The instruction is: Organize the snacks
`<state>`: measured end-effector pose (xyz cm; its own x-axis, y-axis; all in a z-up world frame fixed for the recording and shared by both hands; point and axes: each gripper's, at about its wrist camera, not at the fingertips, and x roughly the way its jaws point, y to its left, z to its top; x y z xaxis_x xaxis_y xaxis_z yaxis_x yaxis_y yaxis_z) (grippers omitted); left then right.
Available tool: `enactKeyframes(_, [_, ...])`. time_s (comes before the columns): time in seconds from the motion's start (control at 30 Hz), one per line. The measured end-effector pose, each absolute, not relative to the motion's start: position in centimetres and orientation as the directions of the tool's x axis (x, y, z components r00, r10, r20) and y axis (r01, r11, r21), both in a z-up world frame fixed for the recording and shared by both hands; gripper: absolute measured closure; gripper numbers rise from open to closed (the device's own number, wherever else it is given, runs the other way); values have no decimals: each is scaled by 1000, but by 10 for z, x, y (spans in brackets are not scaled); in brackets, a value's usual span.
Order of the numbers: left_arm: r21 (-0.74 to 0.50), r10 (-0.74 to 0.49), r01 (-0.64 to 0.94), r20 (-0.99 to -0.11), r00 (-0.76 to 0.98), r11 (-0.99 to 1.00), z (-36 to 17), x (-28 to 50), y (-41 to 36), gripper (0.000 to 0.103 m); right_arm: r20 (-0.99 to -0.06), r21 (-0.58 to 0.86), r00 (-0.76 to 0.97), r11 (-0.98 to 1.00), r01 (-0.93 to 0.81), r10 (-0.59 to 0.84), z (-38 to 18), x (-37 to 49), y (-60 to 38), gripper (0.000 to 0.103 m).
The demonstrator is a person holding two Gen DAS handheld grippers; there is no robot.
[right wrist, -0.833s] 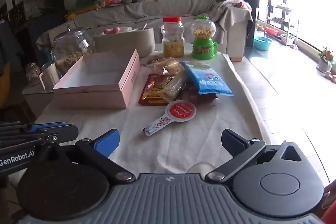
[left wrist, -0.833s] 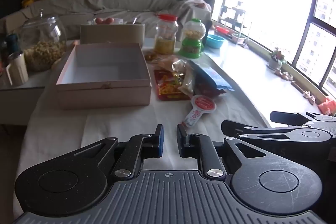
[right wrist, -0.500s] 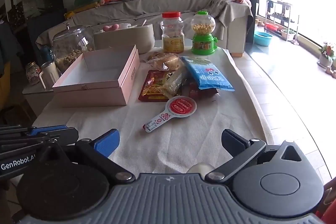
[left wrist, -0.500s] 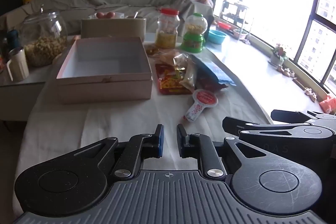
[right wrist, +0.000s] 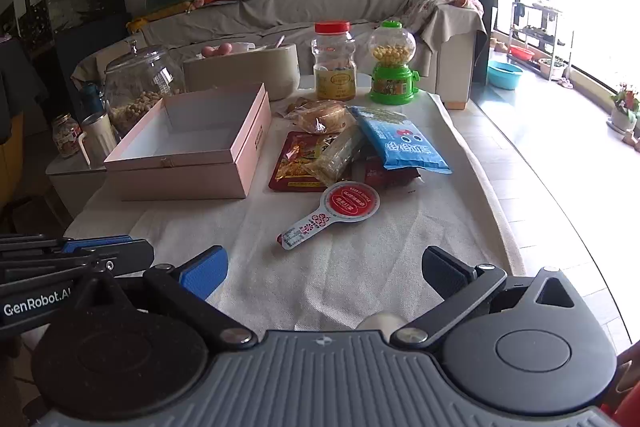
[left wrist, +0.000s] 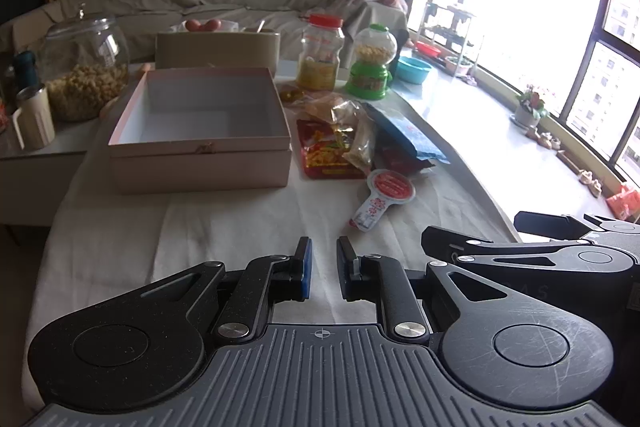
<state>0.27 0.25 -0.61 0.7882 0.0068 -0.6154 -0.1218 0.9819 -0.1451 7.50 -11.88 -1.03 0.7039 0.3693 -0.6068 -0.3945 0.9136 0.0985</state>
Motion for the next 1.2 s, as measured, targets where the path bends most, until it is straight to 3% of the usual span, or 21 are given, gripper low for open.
enactKeyframes(1.2, [-153,-4,-117,-625,781,981,-11,2,-3,86,-615,97,698,913,-396,368,-10,74,-119,0])
